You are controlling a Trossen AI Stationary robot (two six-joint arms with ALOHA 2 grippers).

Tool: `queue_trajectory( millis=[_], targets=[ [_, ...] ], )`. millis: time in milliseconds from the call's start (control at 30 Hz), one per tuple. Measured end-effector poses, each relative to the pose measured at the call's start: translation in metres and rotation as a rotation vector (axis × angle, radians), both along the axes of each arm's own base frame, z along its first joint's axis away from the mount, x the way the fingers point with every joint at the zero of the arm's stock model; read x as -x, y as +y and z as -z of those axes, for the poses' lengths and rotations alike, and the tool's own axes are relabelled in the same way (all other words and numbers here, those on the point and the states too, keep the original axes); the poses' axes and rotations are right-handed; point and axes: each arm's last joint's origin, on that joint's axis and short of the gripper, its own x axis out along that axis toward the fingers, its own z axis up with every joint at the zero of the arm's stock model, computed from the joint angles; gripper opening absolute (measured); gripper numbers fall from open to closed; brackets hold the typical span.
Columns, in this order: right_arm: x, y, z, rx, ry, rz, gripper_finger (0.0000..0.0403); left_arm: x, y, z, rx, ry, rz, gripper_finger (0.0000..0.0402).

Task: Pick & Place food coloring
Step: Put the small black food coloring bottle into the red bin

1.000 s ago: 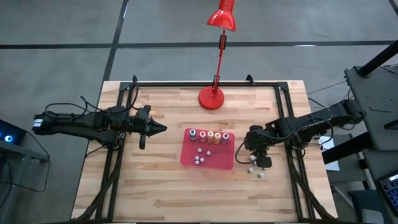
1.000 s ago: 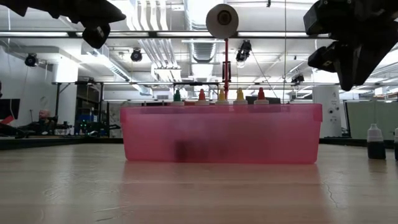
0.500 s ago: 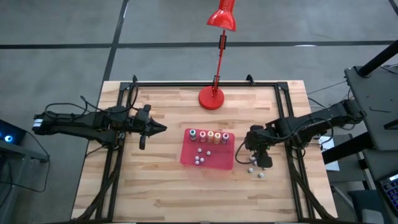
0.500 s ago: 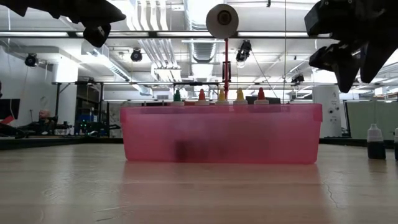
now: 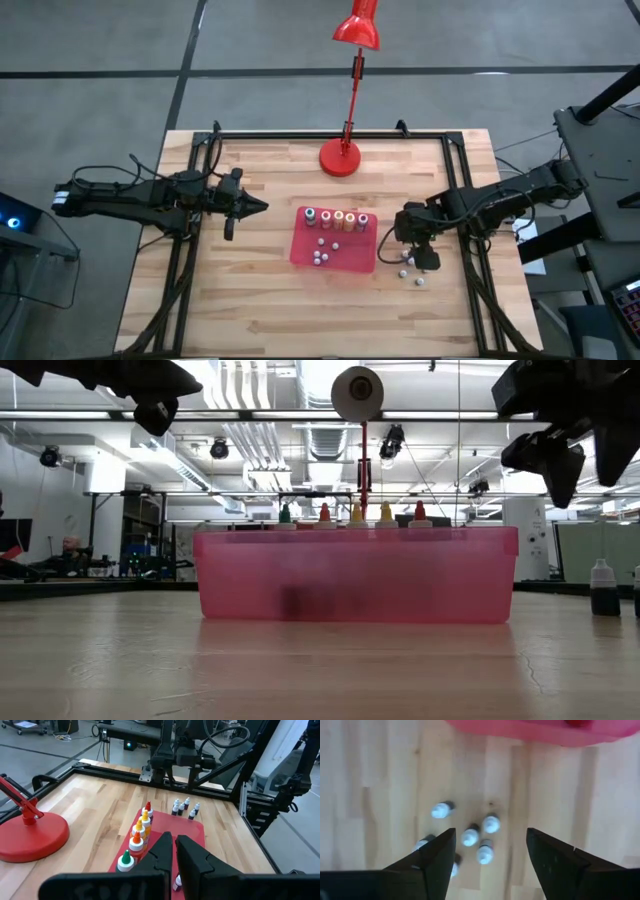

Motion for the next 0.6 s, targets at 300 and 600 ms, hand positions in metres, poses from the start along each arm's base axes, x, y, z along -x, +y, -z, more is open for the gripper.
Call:
queue_trajectory(
  millis=[300, 600],
  targets=[
    [-0.008, 0.022, 0.009, -0.073, -0.009, -0.169, 0.0245, 0.000, 0.000, 0.000, 0.000, 0.001, -0.001, 0.0000],
    [-0.019, 0.039, 0.034, -0.035, 0.077, -0.288, 0.0247, 0.000, 0.000, 0.000, 0.009, 0.004, -0.019, 0.0000]
  ],
)
